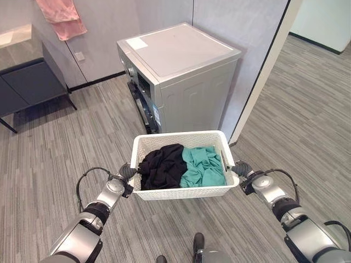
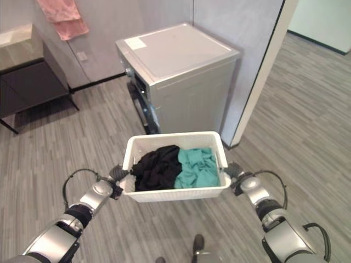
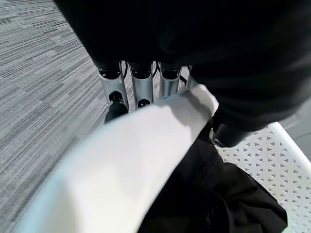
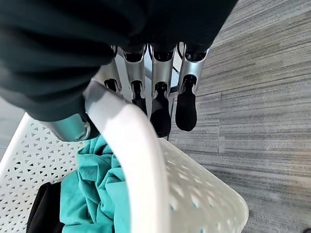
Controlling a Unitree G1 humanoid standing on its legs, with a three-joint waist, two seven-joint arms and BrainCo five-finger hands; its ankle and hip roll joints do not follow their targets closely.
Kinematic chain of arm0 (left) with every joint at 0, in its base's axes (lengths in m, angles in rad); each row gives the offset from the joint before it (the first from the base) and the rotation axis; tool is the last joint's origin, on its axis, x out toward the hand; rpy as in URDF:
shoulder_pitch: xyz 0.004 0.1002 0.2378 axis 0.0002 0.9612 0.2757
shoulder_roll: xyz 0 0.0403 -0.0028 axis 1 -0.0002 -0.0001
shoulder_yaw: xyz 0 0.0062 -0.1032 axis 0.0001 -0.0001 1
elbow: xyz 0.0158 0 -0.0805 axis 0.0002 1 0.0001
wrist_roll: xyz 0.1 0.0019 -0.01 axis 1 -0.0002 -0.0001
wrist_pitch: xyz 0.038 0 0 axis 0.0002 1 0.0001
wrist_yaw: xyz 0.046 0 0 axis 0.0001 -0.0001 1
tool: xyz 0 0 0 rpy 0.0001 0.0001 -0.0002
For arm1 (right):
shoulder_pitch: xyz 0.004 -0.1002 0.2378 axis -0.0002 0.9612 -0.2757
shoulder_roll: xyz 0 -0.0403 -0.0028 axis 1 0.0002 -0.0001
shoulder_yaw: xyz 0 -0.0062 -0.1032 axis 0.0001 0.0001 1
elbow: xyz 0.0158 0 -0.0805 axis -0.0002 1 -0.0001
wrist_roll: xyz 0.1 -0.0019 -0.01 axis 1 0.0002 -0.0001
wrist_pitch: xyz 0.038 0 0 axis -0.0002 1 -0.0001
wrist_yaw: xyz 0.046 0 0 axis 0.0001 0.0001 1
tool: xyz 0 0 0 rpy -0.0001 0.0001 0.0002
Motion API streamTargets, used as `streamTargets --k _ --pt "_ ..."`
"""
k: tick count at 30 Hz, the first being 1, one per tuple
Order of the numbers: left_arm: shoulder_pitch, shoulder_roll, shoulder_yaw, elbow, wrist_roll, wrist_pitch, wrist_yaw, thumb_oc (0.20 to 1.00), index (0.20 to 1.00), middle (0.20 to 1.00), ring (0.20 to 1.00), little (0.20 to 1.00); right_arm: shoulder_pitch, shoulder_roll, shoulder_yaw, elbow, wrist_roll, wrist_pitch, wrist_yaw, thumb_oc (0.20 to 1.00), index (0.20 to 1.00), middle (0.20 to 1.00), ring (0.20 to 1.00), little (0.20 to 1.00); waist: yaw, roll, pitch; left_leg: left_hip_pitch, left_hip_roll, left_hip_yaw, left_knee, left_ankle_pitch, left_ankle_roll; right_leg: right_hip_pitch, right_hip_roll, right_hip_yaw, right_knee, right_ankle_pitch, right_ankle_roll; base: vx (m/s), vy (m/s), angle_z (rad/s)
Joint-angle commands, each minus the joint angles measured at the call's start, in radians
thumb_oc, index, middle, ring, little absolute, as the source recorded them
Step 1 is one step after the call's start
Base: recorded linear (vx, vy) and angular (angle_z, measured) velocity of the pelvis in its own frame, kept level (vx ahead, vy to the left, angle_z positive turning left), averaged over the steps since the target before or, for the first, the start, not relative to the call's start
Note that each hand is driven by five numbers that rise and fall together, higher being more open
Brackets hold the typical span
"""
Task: Grab the laundry basket,head to the washer,open it,put in the laundry and shut it.
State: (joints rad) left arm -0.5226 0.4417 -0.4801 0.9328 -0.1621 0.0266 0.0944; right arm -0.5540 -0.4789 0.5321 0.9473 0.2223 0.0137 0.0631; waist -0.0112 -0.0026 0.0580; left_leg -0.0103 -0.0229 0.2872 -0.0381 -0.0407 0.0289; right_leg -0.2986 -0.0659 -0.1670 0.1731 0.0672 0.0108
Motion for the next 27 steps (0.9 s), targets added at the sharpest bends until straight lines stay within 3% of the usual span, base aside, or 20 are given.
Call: streamTargets --k 1,5,6,8,11,13,16,20,23,24,25,27 --pt "-0.119 -0.044 0.014 -0.114 -0.045 -0.079 -0.029 0.200 0.200 0.200 0.200 0.200 -0.096 0.128 -0.006 -0.029 0.053 -0.063 0.032 0.200 0.200 0.200 0.200 0.200 0.017 -0.028 -0.040 -0.029 -0.066 -0.044 0.069 -0.030 0.033 0.120 -0.069 0.076 0.007 0.021 0.125 0.08 0.131 -0.19" --pt "-0.129 -0.048 0.012 -0.116 -0.044 -0.078 -0.040 0.200 0.200 0.200 0.200 0.200 -0.082 0.103 -0.010 -0.049 0.065 -0.058 0.045 0.200 0.200 0.200 0.200 0.200 -0.014 -0.011 -0.020 -0.013 -0.086 -0.080 0.079 -0.042 0.027 0.046 -0.031 0.118 -0.021 0.035 0.114 0.12 0.047 0.05" --pt "-0.131 -0.045 0.013 -0.117 -0.046 -0.079 -0.044 0.200 0.200 0.200 0.200 0.200 -0.089 0.104 -0.012 -0.042 0.061 -0.059 0.042 0.200 0.200 0.200 0.200 0.200 -0.016 -0.008 0.002 0.021 -0.082 -0.076 0.078 -0.054 0.019 -0.024 -0.064 0.040 -0.094 0.114 0.134 0.21 -0.058 0.46" --pt "-0.116 -0.035 0.020 -0.141 -0.043 -0.074 -0.054 0.200 0.200 0.200 0.200 0.200 -0.081 0.097 -0.021 -0.050 0.055 -0.058 0.041 0.200 0.200 0.200 0.200 0.200 -0.026 -0.012 0.009 0.045 -0.086 -0.082 0.079 -0.067 0.016 -0.030 -0.073 0.026 -0.121 0.142 0.145 0.23 -0.061 0.29" --pt "-0.096 -0.034 0.036 -0.128 -0.041 -0.070 -0.064 0.200 0.200 0.200 0.200 0.200 -0.081 0.095 -0.021 -0.045 0.038 -0.052 0.047 0.200 0.200 0.200 0.200 0.200 -0.031 -0.024 0.007 0.090 -0.093 -0.083 0.073 -0.088 0.009 -0.035 -0.077 -0.063 -0.170 0.177 0.159 0.22 -0.068 0.22" --pt "-0.088 -0.034 0.038 -0.120 -0.043 -0.068 -0.074 0.200 0.200 0.200 0.200 0.200 -0.075 0.089 -0.014 -0.052 0.034 -0.050 0.052 0.200 0.200 0.200 0.200 0.200 -0.035 -0.034 -0.010 0.111 -0.090 -0.088 0.074 -0.104 0.003 -0.007 -0.067 -0.067 -0.181 0.173 0.148 0.21 -0.119 0.29" --pt "-0.079 -0.048 0.034 -0.073 -0.056 -0.068 -0.080 0.200 0.200 0.200 0.200 0.200 -0.057 0.098 0.006 -0.087 0.055 -0.048 0.065 0.200 0.200 0.200 0.200 0.200 -0.049 -0.026 -0.048 0.129 -0.054 -0.109 0.110 -0.112 -0.018 0.021 -0.025 -0.036 -0.174 0.158 0.119 0.25 -0.171 0.36" --pt "-0.085 -0.063 0.020 -0.021 -0.056 -0.068 -0.085 0.200 0.200 0.200 0.200 0.200 -0.052 0.100 0.057 -0.178 0.041 -0.039 0.091 0.200 0.200 0.200 0.200 0.200 -0.064 -0.024 -0.072 0.125 -0.023 -0.122 0.176 -0.082 -0.051 0.050 -0.002 -0.044 -0.171 0.139 0.096 0.22 -0.180 0.23" --pt "-0.078 -0.062 0.030 0.031 -0.079 -0.064 -0.086 0.200 0.200 0.200 0.200 0.200 -0.042 0.065 0.088 -0.341 0.016 -0.044 0.097 0.200 0.200 0.200 0.200 0.200 -0.073 -0.034 -0.066 0.040 0.083 -0.106 0.449 0.046 -0.137 0.127 0.040 -0.073 -0.156 0.057 0.034 0.22 -0.307 0.08" --pt "-0.079 -0.062 0.030 0.032 -0.079 -0.064 -0.086 0.200 0.200 0.200 0.200 0.200 -0.042 0.065 0.087 -0.341 0.016 -0.044 0.097 0.200 0.200 0.200 0.200 0.200 -0.075 -0.038 -0.068 0.036 0.079 -0.108 0.448 0.050 -0.137 0.124 0.036 -0.074 -0.157 0.059 0.034 0.14 -0.234 0.02" --pt "-0.085 -0.071 0.030 0.064 -0.089 -0.054 -0.080 0.200 0.200 0.200 0.200 0.200 -0.033 0.059 0.094 -0.372 0.014 -0.042 0.094 0.200 0.200 0.200 0.200 0.200 -0.077 -0.054 -0.059 -0.005 0.124 -0.067 0.569 0.091 -0.140 0.162 0.039 -0.085 -0.158 0.030 0.008 0.13 -0.178 0.15" --pt "-0.095 -0.083 0.026 0.101 -0.090 -0.051 -0.075 0.200 0.200 0.200 0.200 0.200 -0.027 0.056 0.099 -0.393 0.011 -0.043 0.090 0.200 0.200 0.200 0.200 0.200 -0.076 -0.042 -0.055 -0.010 0.159 -0.024 0.544 0.058 -0.137 0.192 0.059 -0.085 -0.161 -0.004 0.010 0.16 -0.121 0.18"
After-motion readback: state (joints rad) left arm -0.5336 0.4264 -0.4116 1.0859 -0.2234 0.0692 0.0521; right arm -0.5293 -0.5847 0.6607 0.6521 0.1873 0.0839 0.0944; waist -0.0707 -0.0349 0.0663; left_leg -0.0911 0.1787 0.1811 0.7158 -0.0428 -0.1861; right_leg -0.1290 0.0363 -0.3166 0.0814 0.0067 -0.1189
